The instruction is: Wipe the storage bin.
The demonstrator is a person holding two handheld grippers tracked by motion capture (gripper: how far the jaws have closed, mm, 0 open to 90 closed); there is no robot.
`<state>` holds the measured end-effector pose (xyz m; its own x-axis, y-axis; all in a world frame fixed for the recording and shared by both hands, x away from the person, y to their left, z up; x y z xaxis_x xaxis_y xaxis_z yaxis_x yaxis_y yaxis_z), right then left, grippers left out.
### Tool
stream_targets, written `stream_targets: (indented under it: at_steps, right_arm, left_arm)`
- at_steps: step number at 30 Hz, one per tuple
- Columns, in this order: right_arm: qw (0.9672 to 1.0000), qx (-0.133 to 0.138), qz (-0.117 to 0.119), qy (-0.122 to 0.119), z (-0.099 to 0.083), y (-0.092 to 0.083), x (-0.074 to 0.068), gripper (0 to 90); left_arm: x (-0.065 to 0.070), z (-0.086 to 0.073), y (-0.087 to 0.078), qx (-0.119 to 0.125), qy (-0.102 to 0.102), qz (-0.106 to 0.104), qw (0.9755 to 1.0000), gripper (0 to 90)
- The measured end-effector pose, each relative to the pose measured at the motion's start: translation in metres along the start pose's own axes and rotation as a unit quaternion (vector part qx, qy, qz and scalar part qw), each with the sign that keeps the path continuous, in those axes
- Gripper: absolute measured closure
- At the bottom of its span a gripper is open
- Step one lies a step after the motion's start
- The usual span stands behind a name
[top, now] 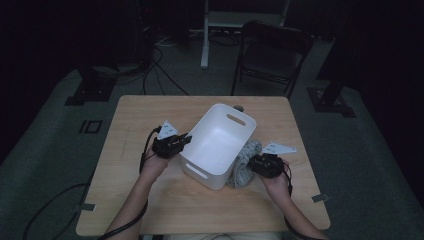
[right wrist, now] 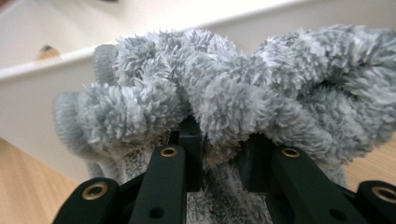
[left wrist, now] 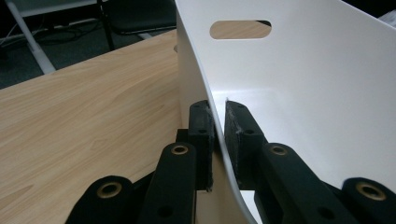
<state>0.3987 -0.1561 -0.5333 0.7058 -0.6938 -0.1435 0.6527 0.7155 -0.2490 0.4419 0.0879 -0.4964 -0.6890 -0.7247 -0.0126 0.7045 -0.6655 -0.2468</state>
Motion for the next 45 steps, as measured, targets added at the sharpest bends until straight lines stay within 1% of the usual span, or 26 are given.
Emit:
stream_targets:
  at_steps: [2, 3, 6, 8, 10, 12, 13, 14, 17, 19, 21, 22, 23, 26, 28, 29, 30, 31, 32, 33, 35, 36, 38, 42, 44, 45]
  right_arm:
    - [1.0, -0.008, -0.005, -0.002, -0.005, 0.002, 0.003, 74.5]
    - [0.9999, -0.012, -0.006, 0.003, -0.008, 0.004, 0.005, 74.5]
    - [0.9995, -0.026, -0.014, 0.003, -0.016, 0.008, 0.011, 74.6]
    - [0.9991, -0.037, -0.02, 0.005, -0.023, 0.011, 0.015, 74.5]
    - [0.9986, -0.047, -0.025, 0.002, -0.029, 0.014, 0.019, 74.5]
    - [0.9976, -0.062, -0.029, 0.005, -0.039, 0.018, 0.023, 74.5]
    - [0.9975, -0.065, -0.029, 0.008, -0.041, 0.019, 0.024, 74.5]
    - [0.9973, -0.066, -0.029, 0.018, -0.044, 0.02, 0.025, 74.5]
    - [0.9974, -0.063, -0.032, 0.013, -0.042, 0.019, 0.024, 74.6]
    - [0.9977, -0.058, -0.027, 0.02, -0.038, 0.016, 0.021, 74.7]
    - [0.9988, -0.045, -0.016, 0.013, -0.027, 0.009, 0.014, 74.8]
    - [0.9992, -0.036, -0.011, 0.012, -0.022, 0.007, 0.011, 74.7]
    - [0.9997, -0.022, -0.003, 0.012, -0.014, 0.002, 0.005, 74.7]
    - [0.9998, 0.01, 0.017, 0.005, 0.004, -0.009, -0.01, 74.7]
    - [0.9994, 0.027, 0.023, -0.002, 0.013, -0.013, -0.016, 74.7]
    - [0.9994, 0.028, 0.021, -0.005, 0.014, -0.013, -0.018, 74.6]
    - [0.9994, 0.029, 0.017, -0.013, 0.014, -0.012, -0.018, 74.7]
    - [0.9994, 0.029, 0.016, -0.012, 0.013, -0.011, -0.018, 74.6]
    - [0.9995, 0.025, 0.014, -0.012, 0.011, -0.009, -0.016, 74.7]
    - [0.9998, 0.016, 0.003, -0.014, 0.007, -0.006, -0.014, 74.7]
    - [0.9998, 0.004, -0.006, -0.017, 0.001, -0.002, -0.011, 74.7]
    - [0.9999, 0.0, -0.005, -0.016, -0.001, -0.001, -0.01, 74.6]
    - [0.9999, -0.011, -0.007, -0.001, -0.008, 0.002, -0.004, 74.6]
    - [0.9993, -0.034, -0.013, 0.007, -0.023, 0.01, 0.005, 74.5]
    - [0.9986, -0.046, -0.016, 0.019, -0.031, 0.014, 0.009, 74.5]
    - [0.9982, -0.053, -0.016, 0.02, -0.035, 0.016, 0.011, 74.5]
  left_arm:
    - [0.0, 0.0, 0.0, 0.0, 0.0, 0.001, 1.0, 81.5]
    - [0.0, 0.0, 0.0, 0.001, -0.001, 0.002, 1.0, 81.5]
    - [0.0, 0.0, 0.001, 0.007, -0.008, 0.002, 0.9999, 81.0]
    - [0.0, 0.0, 0.001, 0.005, -0.004, 0.005, 1.0, 81.0]
    - [0.0, 0.0, 0.001, 0.005, -0.003, 0.005, 1.0, 81.0]
    - [0.0, 0.0, 0.001, 0.005, -0.003, 0.007, 1.0, 81.0]
    - [0.0, 0.0, 0.001, 0.006, -0.005, 0.009, 0.9999, 81.1]
    - [0.0, 0.0, 0.001, 0.007, -0.007, 0.01, 0.9999, 81.1]
    - [0.0, 0.0, 0.001, 0.008, -0.005, 0.015, 0.9998, 81.2]
    - [-0.001, 0.0, 0.001, 0.009, -0.009, 0.019, 0.9997, 81.2]
    - [-0.001, 0.001, 0.002, 0.009, -0.009, 0.02, 0.9997, 81.3]
    - [-0.001, 0.001, 0.002, 0.01, -0.01, 0.023, 0.9996, 81.3]
    - [-0.001, 0.001, 0.002, 0.01, -0.011, 0.023, 0.9996, 81.3]
    - [0.0, 0.001, 0.002, 0.013, -0.013, 0.023, 0.9996, 81.4]
    - [0.0, 0.001, 0.002, 0.012, -0.011, 0.022, 0.9996, 81.4]
    - [0.0, 0.001, 0.003, 0.012, -0.011, 0.021, 0.9997, 81.4]
    - [0.0, 0.001, 0.003, 0.012, -0.011, 0.02, 0.9997, 81.4]
    - [0.001, 0.001, 0.003, 0.012, -0.009, 0.017, 0.9998, 81.4]
    - [0.001, 0.001, 0.003, 0.011, -0.006, 0.015, 0.9998, 81.3]
    - [0.001, 0.001, 0.003, 0.011, -0.006, 0.015, 0.9998, 81.3]
    - [0.001, 0.001, 0.003, 0.011, -0.006, 0.014, 0.9998, 81.2]
    - [0.001, 0.001, 0.003, 0.011, -0.007, 0.016, 0.9998, 81.1]
    - [0.001, 0.001, 0.003, 0.011, -0.006, 0.018, 0.9998, 81.0]
    - [0.001, 0.001, 0.003, 0.011, -0.006, 0.021, 0.9997, 81.0]
    - [0.001, 0.001, 0.003, 0.011, -0.005, 0.02, 0.9997, 80.9]
    - [0.001, 0.001, 0.003, 0.011, -0.005, 0.02, 0.9997, 80.9]
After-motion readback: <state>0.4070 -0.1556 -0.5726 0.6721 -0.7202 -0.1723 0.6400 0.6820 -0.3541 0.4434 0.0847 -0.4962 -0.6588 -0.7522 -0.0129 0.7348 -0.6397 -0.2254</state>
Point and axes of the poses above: each handheld gripper's, and its own axes: y roughly forward along the jaws, z roughly out of its top, x roughly to its right, the point moved 9 cm from there along y, roughly forward along the jaws, and after that the axes turned 12 degrees about x, right-handed, at the moved point
